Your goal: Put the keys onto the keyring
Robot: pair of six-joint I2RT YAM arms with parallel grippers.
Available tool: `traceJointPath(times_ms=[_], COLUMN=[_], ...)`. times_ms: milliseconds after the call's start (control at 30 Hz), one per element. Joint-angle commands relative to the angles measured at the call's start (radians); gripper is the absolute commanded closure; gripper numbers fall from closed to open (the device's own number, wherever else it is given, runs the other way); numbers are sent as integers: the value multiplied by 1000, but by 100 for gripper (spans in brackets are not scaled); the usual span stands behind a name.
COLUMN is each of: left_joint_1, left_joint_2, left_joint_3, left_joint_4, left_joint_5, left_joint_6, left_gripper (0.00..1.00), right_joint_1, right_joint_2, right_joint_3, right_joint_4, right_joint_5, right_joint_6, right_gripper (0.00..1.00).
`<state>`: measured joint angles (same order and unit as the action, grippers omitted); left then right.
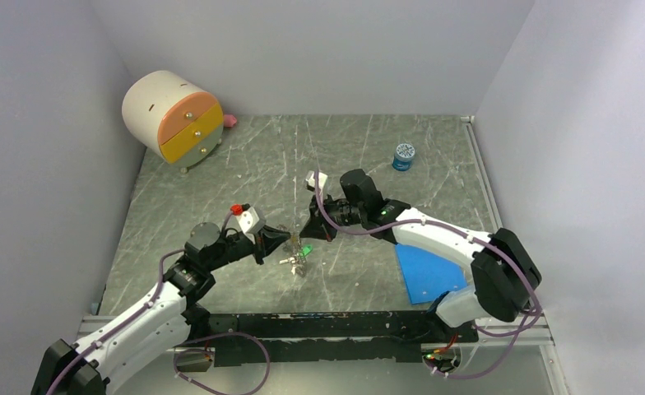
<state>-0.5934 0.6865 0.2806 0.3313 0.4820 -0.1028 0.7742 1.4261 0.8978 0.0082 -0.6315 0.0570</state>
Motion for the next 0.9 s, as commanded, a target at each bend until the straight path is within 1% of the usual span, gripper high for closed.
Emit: traceJointPath(times_ms=[0,333,567,867], left_joint_1=[-4,-4,-5,-4], left_joint_2=[-28,-35,-35,-39], left_joint_3=[9,0,-5,1], left_joint_4=[88,74,75,73], left_joint_5=[31,14,16,21], left_joint_6=[-25,-23,-23,-25], left_gripper=[97,98,98,98], right_joint_1=[-29,-42,-41,-39], right_joint_2=[20,-49,-81,-38], right_joint_3=[19,-13,-14,12], right_joint_4=[31,78,120,92], right_joint_5=[-53,-115,-217,-215], right_joint_6=[15,12,14,12], right_gripper=[100,100,100,100])
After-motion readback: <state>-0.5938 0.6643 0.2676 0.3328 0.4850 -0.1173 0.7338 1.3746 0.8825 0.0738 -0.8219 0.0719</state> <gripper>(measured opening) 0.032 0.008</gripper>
